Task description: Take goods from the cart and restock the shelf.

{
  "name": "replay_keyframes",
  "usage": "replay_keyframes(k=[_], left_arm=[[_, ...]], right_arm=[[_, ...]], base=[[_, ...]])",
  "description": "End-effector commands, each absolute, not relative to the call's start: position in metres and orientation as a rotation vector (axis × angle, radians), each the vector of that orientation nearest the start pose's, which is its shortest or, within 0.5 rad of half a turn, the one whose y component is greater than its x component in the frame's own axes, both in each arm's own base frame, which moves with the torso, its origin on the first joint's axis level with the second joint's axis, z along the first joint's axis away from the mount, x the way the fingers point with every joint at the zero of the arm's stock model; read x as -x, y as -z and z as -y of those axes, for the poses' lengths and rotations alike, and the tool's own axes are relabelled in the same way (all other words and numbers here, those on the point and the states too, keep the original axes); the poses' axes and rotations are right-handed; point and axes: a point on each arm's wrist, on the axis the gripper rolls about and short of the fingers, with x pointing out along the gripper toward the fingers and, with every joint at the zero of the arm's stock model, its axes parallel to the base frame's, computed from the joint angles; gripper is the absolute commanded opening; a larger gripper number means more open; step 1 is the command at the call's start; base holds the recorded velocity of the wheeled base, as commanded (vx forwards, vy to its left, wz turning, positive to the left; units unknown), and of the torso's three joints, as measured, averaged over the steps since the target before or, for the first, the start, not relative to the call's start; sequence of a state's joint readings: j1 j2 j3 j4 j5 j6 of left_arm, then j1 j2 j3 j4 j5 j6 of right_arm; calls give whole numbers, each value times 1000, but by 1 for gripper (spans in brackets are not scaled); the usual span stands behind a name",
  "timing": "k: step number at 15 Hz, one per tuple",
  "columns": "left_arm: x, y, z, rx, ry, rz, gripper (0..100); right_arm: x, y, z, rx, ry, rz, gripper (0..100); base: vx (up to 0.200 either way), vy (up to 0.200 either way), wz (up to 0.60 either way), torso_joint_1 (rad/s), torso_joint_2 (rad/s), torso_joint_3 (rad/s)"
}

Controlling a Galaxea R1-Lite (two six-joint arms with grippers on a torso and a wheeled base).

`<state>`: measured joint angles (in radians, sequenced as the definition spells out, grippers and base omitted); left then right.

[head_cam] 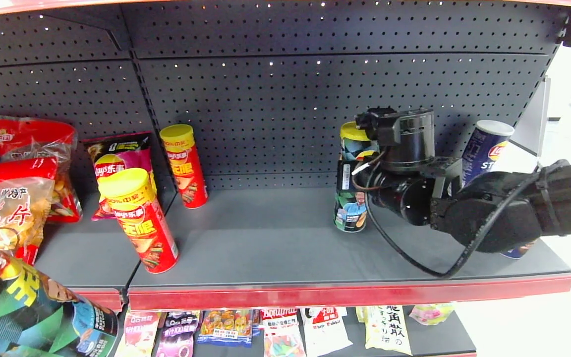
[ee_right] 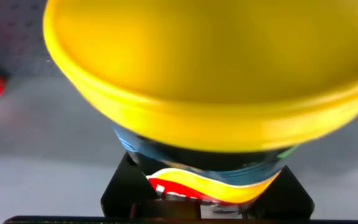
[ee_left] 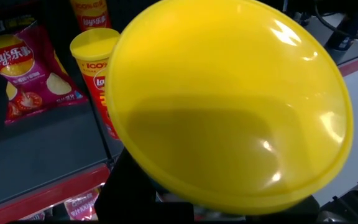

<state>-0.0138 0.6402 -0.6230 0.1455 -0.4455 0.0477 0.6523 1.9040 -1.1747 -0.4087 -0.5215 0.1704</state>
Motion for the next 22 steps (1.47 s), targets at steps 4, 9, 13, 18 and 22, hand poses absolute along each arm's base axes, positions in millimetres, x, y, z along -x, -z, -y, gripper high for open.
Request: replay_keyframes(k=[4, 9, 13, 18, 22], left_arm=[[-36, -235, 10, -9, 463, -160, 0], [-38, -234, 10, -8, 463, -166, 0], [-40, -234, 10, -6, 463, -173, 0], [-41, -234, 10, -5, 465, -179, 0], [-41, -234, 10, -4, 465, -181, 0]], right_arm=[[-266, -176, -217, 1, -145, -325, 0], [-272, -163, -223, 1, -109, -314, 0], [-266, -156, -232, 19, -118, -325, 0], [-269, -144, -235, 43, -79, -342, 0], [-260, -143, -243, 37, -78, -336, 0]], base=[[0, 0, 0, 0, 0, 0], [0, 0, 0, 0, 0, 0], [0, 0, 0, 0, 0, 0], [0, 0, 0, 0, 0, 0], [0, 0, 0, 0, 0, 0]])
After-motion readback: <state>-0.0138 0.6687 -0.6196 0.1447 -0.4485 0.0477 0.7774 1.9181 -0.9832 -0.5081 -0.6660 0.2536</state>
